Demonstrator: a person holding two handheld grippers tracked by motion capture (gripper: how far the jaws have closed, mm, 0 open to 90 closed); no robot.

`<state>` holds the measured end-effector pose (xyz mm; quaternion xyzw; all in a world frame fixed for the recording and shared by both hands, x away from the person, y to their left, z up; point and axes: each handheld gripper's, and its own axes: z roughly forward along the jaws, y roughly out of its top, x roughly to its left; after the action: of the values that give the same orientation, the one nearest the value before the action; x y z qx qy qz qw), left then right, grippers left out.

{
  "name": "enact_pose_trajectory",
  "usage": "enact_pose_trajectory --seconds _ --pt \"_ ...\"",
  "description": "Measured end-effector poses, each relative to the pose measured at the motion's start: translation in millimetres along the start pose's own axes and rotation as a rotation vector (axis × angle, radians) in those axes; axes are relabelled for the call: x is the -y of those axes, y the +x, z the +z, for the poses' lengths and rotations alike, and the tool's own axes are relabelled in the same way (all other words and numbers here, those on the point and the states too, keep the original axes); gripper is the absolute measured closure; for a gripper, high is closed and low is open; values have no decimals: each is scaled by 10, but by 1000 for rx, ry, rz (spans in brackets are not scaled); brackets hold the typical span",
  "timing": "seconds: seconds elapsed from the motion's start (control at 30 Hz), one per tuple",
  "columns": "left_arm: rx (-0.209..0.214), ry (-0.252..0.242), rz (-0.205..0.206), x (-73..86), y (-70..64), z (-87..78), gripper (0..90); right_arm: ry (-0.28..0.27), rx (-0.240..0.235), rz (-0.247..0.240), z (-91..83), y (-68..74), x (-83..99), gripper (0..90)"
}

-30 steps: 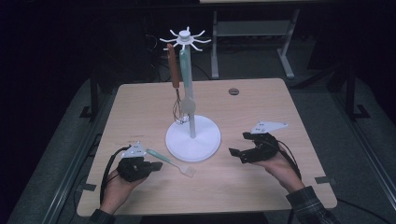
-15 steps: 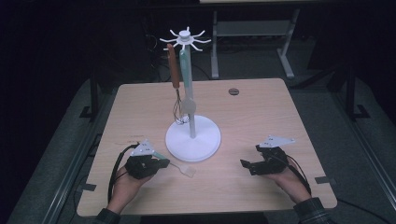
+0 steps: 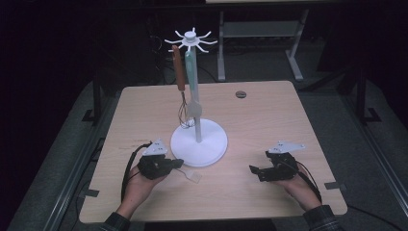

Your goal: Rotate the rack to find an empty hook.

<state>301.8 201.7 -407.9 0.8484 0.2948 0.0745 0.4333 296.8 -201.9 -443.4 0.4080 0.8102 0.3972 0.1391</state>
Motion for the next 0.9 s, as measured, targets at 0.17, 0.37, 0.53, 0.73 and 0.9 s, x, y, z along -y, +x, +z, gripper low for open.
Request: enact_pose_trajectory --seconds 0.17,0.37,0.53,0.73,0.9 --pt "17 -34 7 -307 -22 -220 899 5 0 4 8 2 6 143" --pt "17 -61 35 -781 38 -516 899 2 -5 4 5 -1 8 143" --pt "32 -92 59 -1160 75 -730 899 7 -8 7 19 3 10 143" --pt "27 -129 96 -1659 44 -988 900 26 -24 8 47 18 21 144" --pt "14 -155 130 -2021 -6 -1168 900 26 -27 3 51 16 23 144"
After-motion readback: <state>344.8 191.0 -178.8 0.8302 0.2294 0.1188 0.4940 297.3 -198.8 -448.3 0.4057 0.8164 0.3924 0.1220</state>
